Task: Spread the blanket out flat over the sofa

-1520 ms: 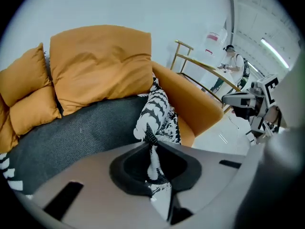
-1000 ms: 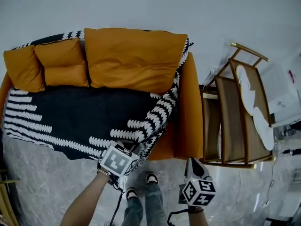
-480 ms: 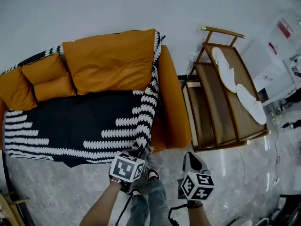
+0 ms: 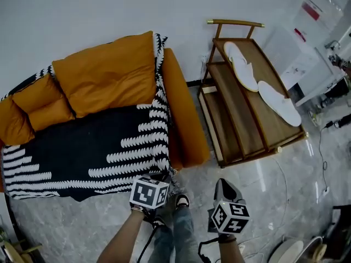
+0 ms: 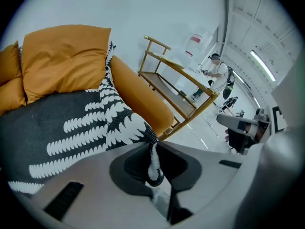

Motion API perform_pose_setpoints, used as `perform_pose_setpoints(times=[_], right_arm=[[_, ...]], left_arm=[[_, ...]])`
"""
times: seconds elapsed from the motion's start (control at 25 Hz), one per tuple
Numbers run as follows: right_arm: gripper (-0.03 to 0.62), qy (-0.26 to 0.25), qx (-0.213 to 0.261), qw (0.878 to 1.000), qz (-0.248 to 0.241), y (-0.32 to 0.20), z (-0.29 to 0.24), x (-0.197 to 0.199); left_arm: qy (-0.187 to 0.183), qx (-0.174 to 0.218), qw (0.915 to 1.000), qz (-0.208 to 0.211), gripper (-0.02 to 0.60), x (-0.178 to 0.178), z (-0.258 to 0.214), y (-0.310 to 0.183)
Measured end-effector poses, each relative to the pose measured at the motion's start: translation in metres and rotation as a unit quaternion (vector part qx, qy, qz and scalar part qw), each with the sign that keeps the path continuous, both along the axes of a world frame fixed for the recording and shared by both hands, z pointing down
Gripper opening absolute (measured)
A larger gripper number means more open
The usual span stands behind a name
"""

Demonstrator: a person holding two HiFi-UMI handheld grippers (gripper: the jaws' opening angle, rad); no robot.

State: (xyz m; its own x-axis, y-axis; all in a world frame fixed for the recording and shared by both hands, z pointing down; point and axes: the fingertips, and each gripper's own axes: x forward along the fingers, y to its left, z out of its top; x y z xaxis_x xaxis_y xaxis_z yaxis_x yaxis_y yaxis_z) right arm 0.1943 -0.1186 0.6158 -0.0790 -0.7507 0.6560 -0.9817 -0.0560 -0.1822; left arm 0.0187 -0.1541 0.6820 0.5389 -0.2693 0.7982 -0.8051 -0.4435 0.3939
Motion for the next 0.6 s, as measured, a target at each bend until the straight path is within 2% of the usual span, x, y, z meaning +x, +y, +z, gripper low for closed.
perform_pose_setpoints(times=[0.4,0.6], right_arm=[[0.005,-0.002,-0.014,0.999,0.033,0.007,0.015,0.038],[0.005,-0.006,-0.022,0.999,0.039,-0.007,0.026,0.052]], left_arm=[[-0.006,-0.022,0.9996,0.016,0.031,0.044,0.026,0.010],[0.009,-0.043,0.9990,0.006,0.031,0.064,0.038,0.008]])
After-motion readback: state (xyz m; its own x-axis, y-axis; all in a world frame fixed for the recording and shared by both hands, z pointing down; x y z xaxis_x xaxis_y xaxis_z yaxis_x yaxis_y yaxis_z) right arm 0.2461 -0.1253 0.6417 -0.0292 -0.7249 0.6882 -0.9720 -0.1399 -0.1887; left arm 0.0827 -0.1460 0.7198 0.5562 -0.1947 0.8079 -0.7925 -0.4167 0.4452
